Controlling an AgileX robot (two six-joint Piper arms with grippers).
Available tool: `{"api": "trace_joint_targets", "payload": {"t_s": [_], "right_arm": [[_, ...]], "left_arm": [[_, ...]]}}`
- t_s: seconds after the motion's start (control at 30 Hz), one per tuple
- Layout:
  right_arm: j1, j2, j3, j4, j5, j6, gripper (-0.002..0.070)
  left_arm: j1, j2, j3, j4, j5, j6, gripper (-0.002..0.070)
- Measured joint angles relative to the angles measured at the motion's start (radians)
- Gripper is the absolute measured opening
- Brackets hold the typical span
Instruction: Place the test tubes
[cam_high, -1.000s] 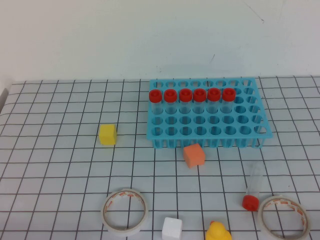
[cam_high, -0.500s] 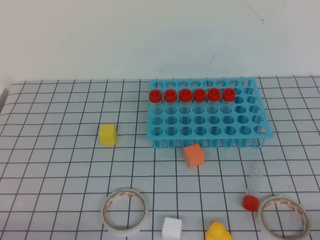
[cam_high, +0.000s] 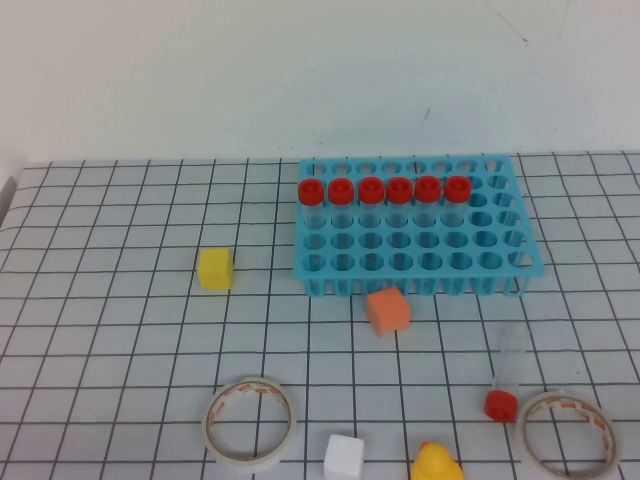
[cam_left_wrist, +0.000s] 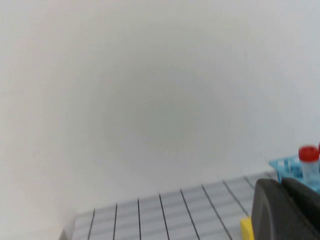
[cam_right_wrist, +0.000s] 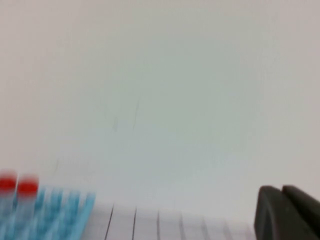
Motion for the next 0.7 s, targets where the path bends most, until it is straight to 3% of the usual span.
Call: {"api": "trace_joint_targets", "payload": {"t_s": [0.23, 0.43, 0.5, 0.7], "right_arm": [[0.000, 0.000, 0.000, 0.035, -0.397, 0.000, -0.0001], [0.000, 0.000, 0.000, 0.109, -0.571, 0.017, -0.0001], [0.000, 0.000, -0.015, 0.111, -0.517, 0.021, -0.0001], [0.000, 0.017, -0.230, 0.016, -0.060, 0.004, -0.0001]], "left_arm": [[0.000, 0.000, 0.000, -0.031, -0.309, 0.053, -0.0001], [0.000, 0.000, 0.000, -0.058, -0.386, 0.055, -0.0001], [0.000, 0.000, -0.011, -0.058, -0.340, 0.072, -0.0001], [0.000, 0.006, -0.226, -0.058, 0.032, 0.146, -0.0001]]}}
